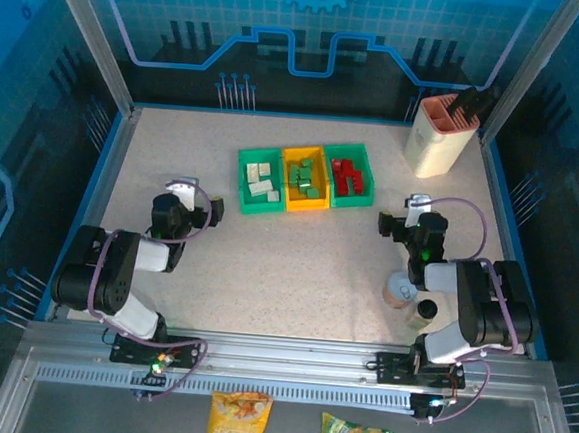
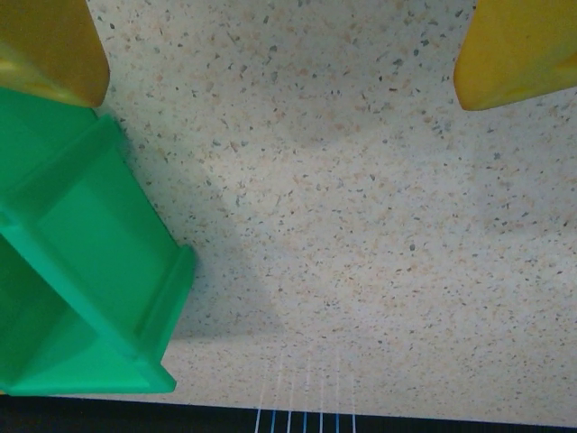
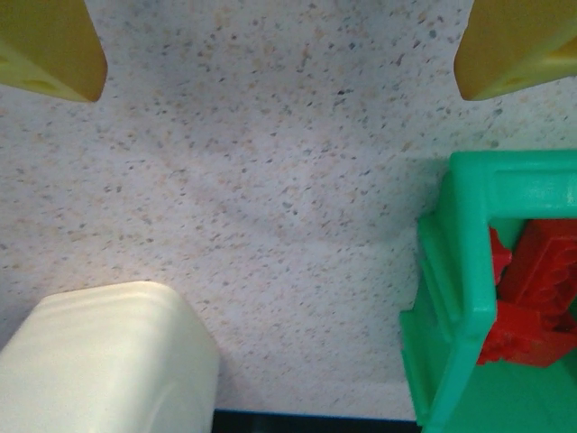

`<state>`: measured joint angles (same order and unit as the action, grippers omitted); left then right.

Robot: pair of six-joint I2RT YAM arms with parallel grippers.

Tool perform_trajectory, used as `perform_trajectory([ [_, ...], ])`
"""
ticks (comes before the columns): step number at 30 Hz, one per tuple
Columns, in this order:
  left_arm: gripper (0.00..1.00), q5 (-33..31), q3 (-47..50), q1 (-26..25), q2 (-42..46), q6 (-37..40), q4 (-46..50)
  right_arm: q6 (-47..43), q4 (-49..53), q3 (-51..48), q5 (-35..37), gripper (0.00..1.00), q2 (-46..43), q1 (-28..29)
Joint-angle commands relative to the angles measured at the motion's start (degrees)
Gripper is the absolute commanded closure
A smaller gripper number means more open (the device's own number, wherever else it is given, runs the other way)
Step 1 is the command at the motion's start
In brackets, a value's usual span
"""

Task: Sort the legos into containers by color
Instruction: Reset both arms

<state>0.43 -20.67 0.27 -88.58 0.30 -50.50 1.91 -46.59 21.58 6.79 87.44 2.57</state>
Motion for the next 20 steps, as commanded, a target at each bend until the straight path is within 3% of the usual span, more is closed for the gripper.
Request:
perform_trajectory([
  [1, 0.01, 0.91, -1.35, 0.63, -0.27, 0.30, -2.11, -0.33, -5.60, 0.30, -0.90, 0.00, 0.35, -0.02],
  [5, 0.01, -0.51, -1.53, 0.58, -0.31, -0.07, -1.70, -1.42, -4.90, 0.83, 2.32, 0.00, 0.54, 1.67],
  [20, 0.01, -0.51, -1.52, 0.52, -0.30, -0.18, -1.83, -1.85, -4.54, 1.00, 2.62, 0.00, 0.61, 2.16],
])
